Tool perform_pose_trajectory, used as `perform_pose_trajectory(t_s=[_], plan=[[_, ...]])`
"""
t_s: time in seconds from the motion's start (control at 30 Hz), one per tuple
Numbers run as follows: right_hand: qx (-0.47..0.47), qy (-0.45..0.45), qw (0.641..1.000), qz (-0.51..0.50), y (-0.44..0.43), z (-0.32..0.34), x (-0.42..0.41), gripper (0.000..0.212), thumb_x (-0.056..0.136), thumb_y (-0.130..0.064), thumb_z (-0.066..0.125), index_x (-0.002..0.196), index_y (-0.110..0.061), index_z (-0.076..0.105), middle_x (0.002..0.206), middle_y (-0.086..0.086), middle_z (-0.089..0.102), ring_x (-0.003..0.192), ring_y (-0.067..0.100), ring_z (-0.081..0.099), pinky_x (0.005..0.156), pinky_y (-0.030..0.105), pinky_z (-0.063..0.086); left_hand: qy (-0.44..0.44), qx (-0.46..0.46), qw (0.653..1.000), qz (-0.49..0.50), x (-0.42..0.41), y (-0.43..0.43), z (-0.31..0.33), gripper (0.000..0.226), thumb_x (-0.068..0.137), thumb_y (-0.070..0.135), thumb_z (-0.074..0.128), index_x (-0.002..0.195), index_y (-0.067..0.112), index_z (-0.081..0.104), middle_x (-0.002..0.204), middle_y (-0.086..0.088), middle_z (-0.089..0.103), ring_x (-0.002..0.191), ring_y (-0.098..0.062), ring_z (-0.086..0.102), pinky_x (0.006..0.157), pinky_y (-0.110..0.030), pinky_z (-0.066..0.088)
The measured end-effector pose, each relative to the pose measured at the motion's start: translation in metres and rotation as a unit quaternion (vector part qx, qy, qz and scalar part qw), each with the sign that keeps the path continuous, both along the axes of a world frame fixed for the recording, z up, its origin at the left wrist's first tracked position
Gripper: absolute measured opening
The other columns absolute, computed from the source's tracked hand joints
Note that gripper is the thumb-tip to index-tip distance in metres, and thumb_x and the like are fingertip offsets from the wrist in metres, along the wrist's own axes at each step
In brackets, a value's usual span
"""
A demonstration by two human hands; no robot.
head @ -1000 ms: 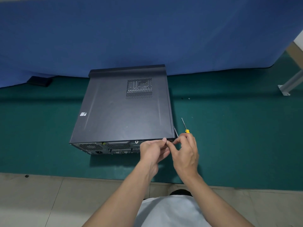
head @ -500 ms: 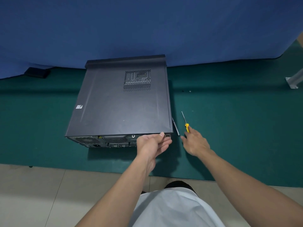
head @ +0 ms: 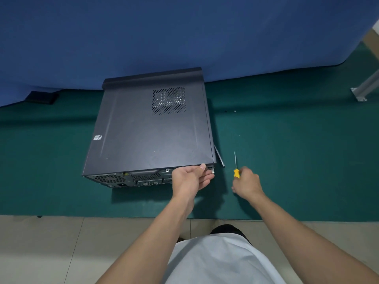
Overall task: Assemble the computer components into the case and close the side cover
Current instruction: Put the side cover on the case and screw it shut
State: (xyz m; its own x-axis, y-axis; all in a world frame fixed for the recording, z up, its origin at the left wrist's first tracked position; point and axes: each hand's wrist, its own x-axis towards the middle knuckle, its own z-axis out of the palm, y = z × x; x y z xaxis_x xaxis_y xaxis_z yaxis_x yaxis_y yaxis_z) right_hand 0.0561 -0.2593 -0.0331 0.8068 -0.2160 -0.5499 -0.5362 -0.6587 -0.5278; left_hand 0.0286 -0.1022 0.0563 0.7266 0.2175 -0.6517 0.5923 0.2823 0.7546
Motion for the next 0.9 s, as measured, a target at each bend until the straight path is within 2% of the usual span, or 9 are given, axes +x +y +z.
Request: perform_pose_trajectory(t_s=[0.1, 0.23, 0.3, 0.4, 0.47, 0.57, 0.9], plan=[[0.181, -0.024, 0.977, -0.112, 0.018, 0.019, -0.019, 0.016, 0.092, -0.004, 0.042, 0.104, -0.011, 0.048, 0.086, 0.005, 0.06, 0.071, 0.021, 0.068, 0.07, 0.038, 0.059, -0.003, 0.008, 1.0, -0.003, 0.0, -0.001, 0.0, 0.014, 0.095, 0.01, 0.06, 0.086, 0.0, 0.067, 0.083, -0.014, 0.074, 0.075, -0.019, 0.074, 0.067, -0.022, 0.059], [0.263, -0.094, 0.942, -0.184, 0.043, 0.041, -0.059, 0.002, 0.091, -0.023, 0.051, 0.092, -0.023, 0.052, 0.072, 0.001, 0.057, 0.055, 0.017, 0.048, 0.057, 0.036, 0.041, -0.001, 0.003, 1.0, -0.004, 0.0, -0.001, 0.001, 0.014, 0.095, 0.009, 0.061, 0.087, -0.001, 0.066, 0.082, -0.013, 0.074, 0.075, -0.019, 0.074, 0.067, -0.023, 0.059], [0.269, -0.13, 0.939, -0.167, 0.055, 0.049, -0.081, 0.008, 0.09, -0.038, 0.05, 0.085, -0.032, 0.053, 0.066, -0.008, 0.053, 0.055, 0.014, 0.042, 0.057, 0.033, 0.034, 0.003, 0.0, 1.0, -0.01, 0.0, 0.001, 0.001, 0.013, 0.094, 0.009, 0.062, 0.089, -0.001, 0.067, 0.084, -0.014, 0.075, 0.077, -0.02, 0.074, 0.069, -0.024, 0.06], [0.257, -0.138, 0.949, -0.123, 0.071, 0.055, -0.101, 0.016, 0.09, -0.046, 0.043, 0.089, -0.036, 0.055, 0.061, -0.013, 0.052, 0.054, 0.011, 0.042, 0.056, 0.03, 0.033, 0.005, -0.011, 1.0, -0.011, 0.001, 0.002, 0.001, 0.013, 0.094, 0.008, 0.062, 0.089, -0.002, 0.066, 0.082, -0.014, 0.074, 0.073, -0.019, 0.074, 0.068, -0.024, 0.06], [0.247, -0.127, 0.954, -0.117, 0.077, 0.055, -0.106, 0.016, 0.094, -0.042, 0.044, 0.087, -0.034, 0.055, 0.058, -0.013, 0.05, 0.053, 0.011, 0.04, 0.057, 0.031, 0.034, 0.004, -0.022, 1.0, -0.01, 0.001, 0.003, 0.002, 0.013, 0.094, 0.007, 0.061, 0.087, -0.003, 0.065, 0.076, -0.012, 0.074, 0.069, -0.019, 0.073, 0.066, -0.024, 0.06], [0.237, -0.126, 0.956, -0.121, 0.08, 0.056, -0.108, 0.018, 0.098, -0.035, 0.045, 0.084, -0.031, 0.054, 0.055, -0.013, 0.048, 0.052, 0.011, 0.039, 0.055, 0.028, 0.033, 0.009, -0.029, 0.999, -0.011, 0.001, 0.003, 0.002, 0.012, 0.094, 0.007, 0.061, 0.088, -0.004, 0.065, 0.078, -0.013, 0.074, 0.071, -0.02, 0.074, 0.066, -0.025, 0.06], [0.208, -0.127, 0.964, -0.101, 0.086, 0.069, -0.099, 0.026, 0.1, -0.031, 0.044, 0.076, -0.024, 0.052, 0.059, -0.008, 0.047, 0.055, 0.01, 0.04, 0.054, 0.028, 0.031, 0.01, -0.049, 0.999, 0.002, 0.001, 0.003, 0.002, 0.012, 0.093, 0.004, 0.062, 0.089, -0.006, 0.064, 0.08, -0.017, 0.074, 0.072, -0.023, 0.074, 0.062, -0.025, 0.06]])
